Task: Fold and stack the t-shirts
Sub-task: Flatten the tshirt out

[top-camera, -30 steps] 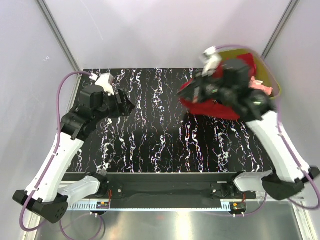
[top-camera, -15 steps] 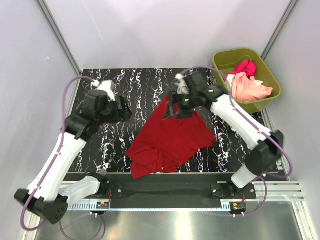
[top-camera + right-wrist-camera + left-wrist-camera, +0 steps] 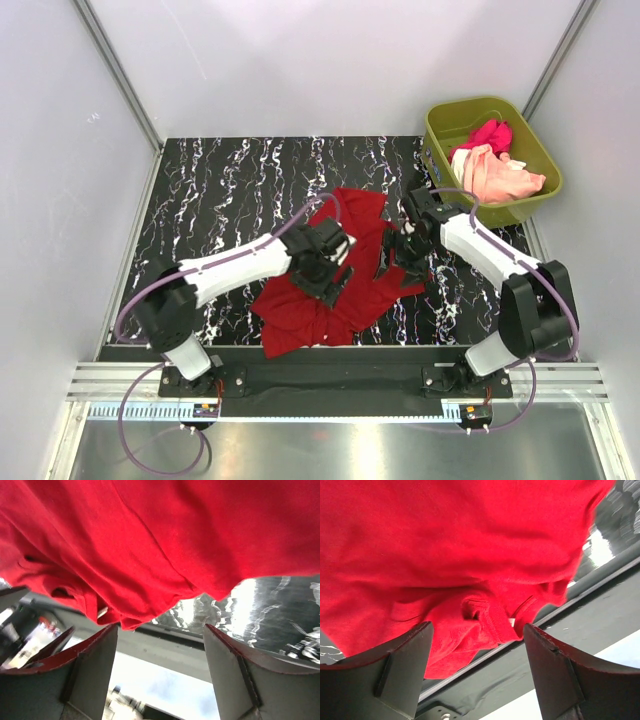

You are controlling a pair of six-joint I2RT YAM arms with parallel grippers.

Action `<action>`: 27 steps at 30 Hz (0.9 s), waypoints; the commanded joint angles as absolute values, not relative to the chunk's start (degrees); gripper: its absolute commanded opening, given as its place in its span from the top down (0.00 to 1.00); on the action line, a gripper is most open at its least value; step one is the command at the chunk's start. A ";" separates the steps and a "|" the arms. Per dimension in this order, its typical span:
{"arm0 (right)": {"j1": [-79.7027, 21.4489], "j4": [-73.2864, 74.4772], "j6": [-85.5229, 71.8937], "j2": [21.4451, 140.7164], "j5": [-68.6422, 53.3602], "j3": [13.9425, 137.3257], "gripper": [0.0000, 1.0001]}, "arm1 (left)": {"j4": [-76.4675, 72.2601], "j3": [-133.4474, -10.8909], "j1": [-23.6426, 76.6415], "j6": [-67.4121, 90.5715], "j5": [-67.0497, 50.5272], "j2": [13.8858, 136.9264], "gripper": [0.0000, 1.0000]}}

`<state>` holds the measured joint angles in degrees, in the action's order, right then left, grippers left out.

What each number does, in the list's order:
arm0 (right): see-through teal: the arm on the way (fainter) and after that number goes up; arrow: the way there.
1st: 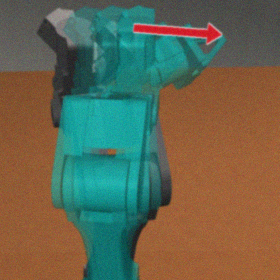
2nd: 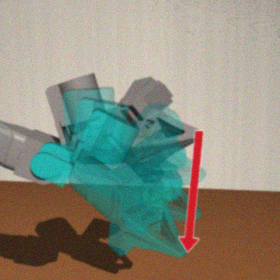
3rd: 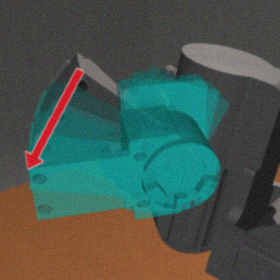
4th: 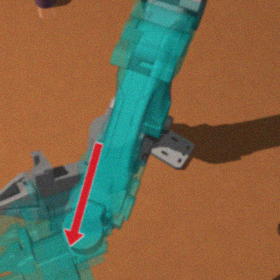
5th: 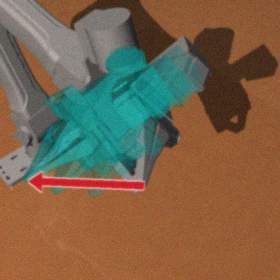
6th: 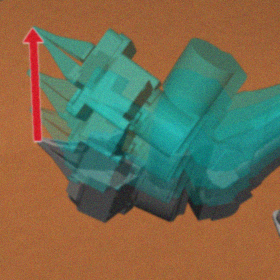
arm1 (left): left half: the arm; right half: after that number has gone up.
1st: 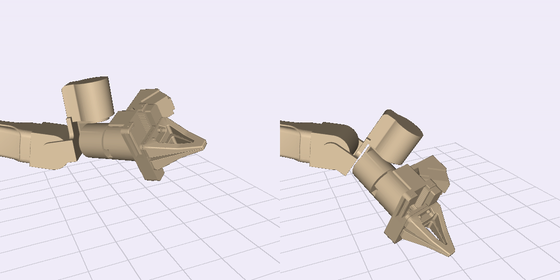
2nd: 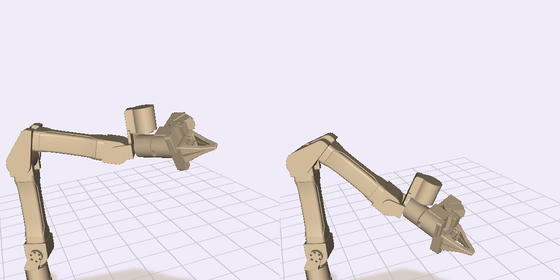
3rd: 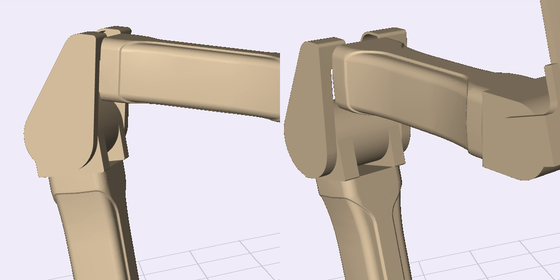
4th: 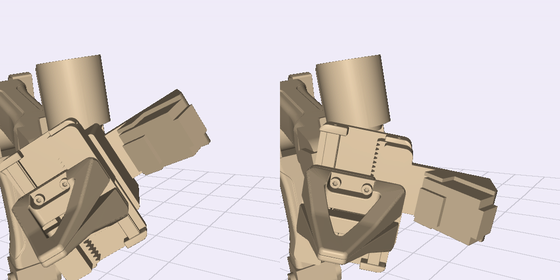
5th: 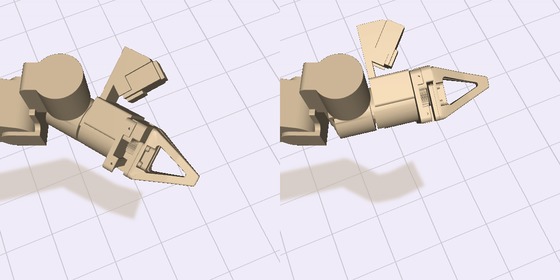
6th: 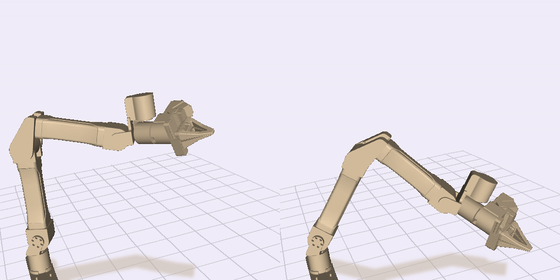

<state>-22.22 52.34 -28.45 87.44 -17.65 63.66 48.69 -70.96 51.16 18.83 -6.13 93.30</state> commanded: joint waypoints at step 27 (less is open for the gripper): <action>-31.90 35.42 -32.08 100.89 -41.93 50.62 0.33 | 42.54 -63.99 54.32 16.61 5.98 94.05 0.59</action>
<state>-30.83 36.29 -31.79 99.63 -40.34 48.38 44.71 -64.23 54.28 16.58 3.92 96.88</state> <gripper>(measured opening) 0.686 0.426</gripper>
